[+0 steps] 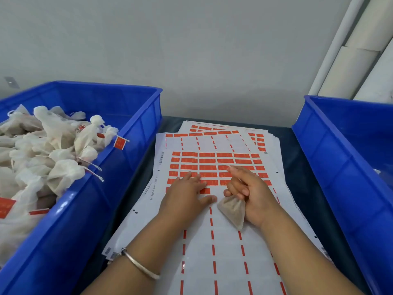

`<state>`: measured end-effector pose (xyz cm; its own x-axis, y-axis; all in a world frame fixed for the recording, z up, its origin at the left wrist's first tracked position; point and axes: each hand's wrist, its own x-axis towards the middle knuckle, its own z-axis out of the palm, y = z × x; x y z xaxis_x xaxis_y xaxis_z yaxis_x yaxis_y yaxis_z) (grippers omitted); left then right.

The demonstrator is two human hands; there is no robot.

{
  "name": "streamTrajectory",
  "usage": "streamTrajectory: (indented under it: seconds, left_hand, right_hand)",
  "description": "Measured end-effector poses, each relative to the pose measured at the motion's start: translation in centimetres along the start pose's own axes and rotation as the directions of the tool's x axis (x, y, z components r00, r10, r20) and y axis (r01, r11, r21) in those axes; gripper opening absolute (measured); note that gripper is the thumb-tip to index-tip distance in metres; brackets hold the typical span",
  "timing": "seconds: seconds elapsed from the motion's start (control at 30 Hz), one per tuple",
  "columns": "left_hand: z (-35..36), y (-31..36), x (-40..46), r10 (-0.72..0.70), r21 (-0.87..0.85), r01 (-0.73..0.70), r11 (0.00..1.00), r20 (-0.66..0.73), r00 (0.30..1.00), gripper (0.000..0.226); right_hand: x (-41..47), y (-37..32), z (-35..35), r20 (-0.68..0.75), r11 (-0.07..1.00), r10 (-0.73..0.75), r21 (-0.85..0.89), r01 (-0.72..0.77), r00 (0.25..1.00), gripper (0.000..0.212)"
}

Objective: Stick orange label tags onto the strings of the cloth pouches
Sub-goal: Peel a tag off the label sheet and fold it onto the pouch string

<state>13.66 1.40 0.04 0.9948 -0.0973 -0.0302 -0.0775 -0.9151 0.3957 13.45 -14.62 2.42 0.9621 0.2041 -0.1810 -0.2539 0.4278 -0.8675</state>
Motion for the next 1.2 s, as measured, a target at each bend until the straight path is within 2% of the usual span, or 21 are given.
streamTrajectory:
  seconds: [0.17, 0.3, 0.6, 1.0, 1.2]
  left_hand:
    - [0.4, 0.0, -0.1, -0.020, -0.009, 0.020, 1.000, 0.003, 1.000, 0.059]
    - [0.3, 0.2, -0.3, -0.015, 0.011, 0.015, 1.000, -0.001, 1.000, 0.057]
    - [0.1, 0.6, -0.8, -0.017, 0.041, 0.018, 0.999, -0.018, 1.000, 0.046]
    - [-0.2, 0.6, -1.0, 0.063, 0.064, -0.057, 0.996, -0.104, 0.993, 0.036]
    - [0.2, 0.1, -0.7, 0.111, 0.057, -0.102, 0.993, -0.177, 0.978, 0.031]
  right_hand:
    - [0.4, 0.6, -0.3, 0.035, 1.000, -0.013, 0.018, 0.012, 0.999, 0.020]
    - [0.6, 0.6, -0.1, 0.035, 1.000, -0.001, 0.017, 0.000, 0.999, 0.032]
    - [0.7, 0.7, -0.2, 0.077, 1.000, -0.008, 0.001, 0.008, 0.997, 0.042]
    - [1.1, 0.5, -0.3, 0.111, 1.000, -0.004, -0.012, 0.005, 0.994, 0.035]
    - [0.9, 0.3, 0.1, 0.108, 1.000, -0.018, 0.004, 0.017, 0.994, 0.017]
